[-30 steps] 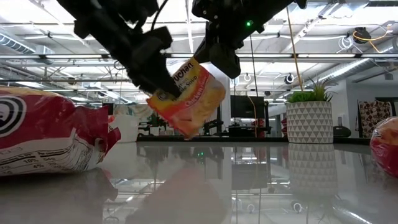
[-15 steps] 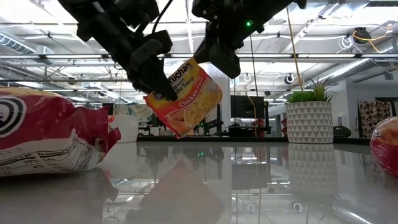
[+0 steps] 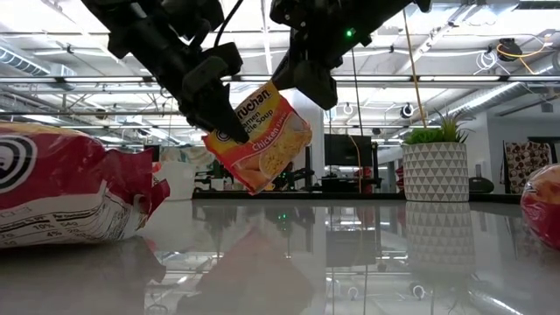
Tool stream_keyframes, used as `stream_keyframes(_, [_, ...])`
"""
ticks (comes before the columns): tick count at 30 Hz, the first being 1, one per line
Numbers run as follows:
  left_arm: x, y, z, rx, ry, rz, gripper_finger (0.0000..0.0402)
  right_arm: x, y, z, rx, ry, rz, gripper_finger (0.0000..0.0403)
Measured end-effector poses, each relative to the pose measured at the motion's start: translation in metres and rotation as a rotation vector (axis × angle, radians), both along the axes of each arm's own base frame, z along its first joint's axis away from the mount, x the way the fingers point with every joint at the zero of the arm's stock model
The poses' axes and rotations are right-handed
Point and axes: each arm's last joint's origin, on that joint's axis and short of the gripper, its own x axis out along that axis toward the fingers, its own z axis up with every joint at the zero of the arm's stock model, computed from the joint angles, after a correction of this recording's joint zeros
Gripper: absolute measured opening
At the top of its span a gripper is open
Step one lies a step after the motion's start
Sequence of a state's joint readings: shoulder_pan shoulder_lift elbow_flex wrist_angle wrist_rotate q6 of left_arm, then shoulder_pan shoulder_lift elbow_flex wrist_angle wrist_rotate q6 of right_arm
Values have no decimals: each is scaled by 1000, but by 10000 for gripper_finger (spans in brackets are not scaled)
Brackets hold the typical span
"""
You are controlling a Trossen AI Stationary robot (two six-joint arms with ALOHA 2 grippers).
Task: Sort Maruchan noodles
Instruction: Put the orange noodle pack into the white bin
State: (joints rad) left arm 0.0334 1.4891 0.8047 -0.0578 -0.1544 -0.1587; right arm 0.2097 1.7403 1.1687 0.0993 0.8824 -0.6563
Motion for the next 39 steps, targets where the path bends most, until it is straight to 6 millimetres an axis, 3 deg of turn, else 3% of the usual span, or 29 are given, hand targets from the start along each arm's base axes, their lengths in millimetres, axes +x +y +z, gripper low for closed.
stream_keyframes(10, [-14, 1, 19, 43, -11, 44, 138, -16, 4, 32, -57, -104, -123, 118])
stream_keyframes(18, [-58, 5, 53, 128, 16, 229, 139, -28, 11, 50, -66, -159, -150, 122])
stream_keyframes(26, [-115, 12, 76, 267, 61, 540, 140, -31, 16, 51, -76, -154, -147, 122])
stream_keyframes(30, [-137, 18, 81, 252, 60, 662, 140, -31, 15, 51, -84, -145, -148, 122])
stream_keyframes(39, [-152, 51, 93, 253, -61, 943, 140, -42, 21, 54, -307, -72, -379, 121])
